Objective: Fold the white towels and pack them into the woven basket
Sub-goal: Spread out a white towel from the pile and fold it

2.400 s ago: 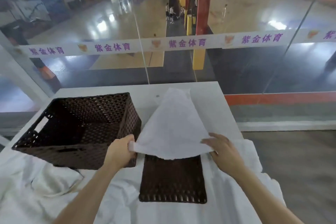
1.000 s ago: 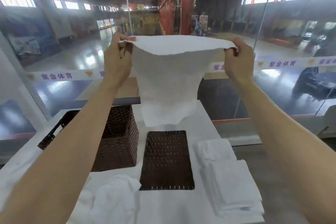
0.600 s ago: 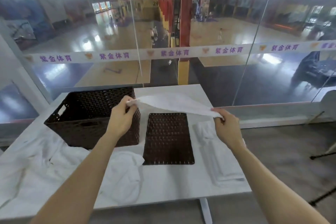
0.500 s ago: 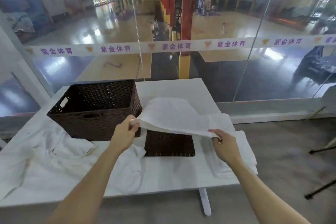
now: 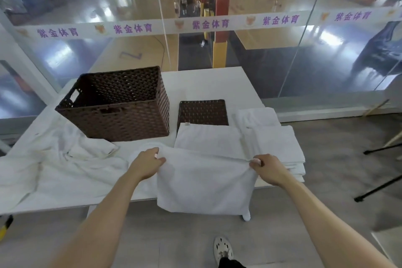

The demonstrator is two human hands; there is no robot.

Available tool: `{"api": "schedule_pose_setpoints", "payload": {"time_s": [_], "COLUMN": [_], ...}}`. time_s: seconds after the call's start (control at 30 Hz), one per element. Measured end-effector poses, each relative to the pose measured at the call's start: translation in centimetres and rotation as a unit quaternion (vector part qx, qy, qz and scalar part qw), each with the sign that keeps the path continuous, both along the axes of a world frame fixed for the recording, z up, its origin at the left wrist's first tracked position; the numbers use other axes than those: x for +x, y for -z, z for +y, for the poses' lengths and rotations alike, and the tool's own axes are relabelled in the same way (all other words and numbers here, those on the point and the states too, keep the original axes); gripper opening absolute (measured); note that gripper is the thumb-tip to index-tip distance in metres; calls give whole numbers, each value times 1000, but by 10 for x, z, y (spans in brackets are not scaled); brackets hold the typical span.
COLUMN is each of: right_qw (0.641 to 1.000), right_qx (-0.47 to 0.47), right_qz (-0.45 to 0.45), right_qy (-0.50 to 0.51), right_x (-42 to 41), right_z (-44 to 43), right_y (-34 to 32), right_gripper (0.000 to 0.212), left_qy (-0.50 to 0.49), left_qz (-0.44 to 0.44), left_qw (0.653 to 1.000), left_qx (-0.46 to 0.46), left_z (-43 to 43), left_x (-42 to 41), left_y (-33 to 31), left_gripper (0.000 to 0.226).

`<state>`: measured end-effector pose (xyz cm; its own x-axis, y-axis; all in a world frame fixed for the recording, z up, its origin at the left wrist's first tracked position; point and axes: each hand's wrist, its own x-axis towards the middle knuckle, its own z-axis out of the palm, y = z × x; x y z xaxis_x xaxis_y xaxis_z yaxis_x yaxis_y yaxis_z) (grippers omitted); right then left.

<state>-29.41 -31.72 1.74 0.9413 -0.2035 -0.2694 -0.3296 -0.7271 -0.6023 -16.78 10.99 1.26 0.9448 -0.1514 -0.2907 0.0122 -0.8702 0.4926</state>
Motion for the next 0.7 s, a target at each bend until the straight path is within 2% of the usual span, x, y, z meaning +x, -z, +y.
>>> {"api": "schedule_pose_setpoints", "payload": {"time_s": [0.1, 0.2, 0.33, 0.47, 0.57, 0.63, 0.7], "right_qw": [1000, 1000, 999, 999, 997, 994, 990], "right_qx": [13, 11, -5, -39, -67, -98, -137], "right_qz": [-3, 0, 23, 13, 9, 33, 29], "right_qy": [9, 19, 24, 33, 44, 37, 3], "right_x": [23, 57, 115, 185, 230, 247, 252], "right_z": [-1, -8, -22, -37, -44, -41, -30], "right_y": [4, 11, 17, 18, 26, 38, 53], "right_gripper": [38, 38, 34, 32, 20, 38, 53], "left_qy": [-13, -12, -10, -34, -107, -96, -59], "left_qz": [2, -11, -9, -10, 13, -12, 3], "left_qw": [1000, 1000, 999, 999, 990, 994, 998], "left_qx": [-5, 15, 31, -32, -93, -53, -1], "left_z": [-6, -18, -44, -74, -89, -88, -80], "left_x": [18, 46, 99, 164, 201, 212, 206], "left_y": [-1, -2, -7, -14, -2, 18, 42], "left_gripper": [35, 39, 19, 11, 3, 15, 27]}}
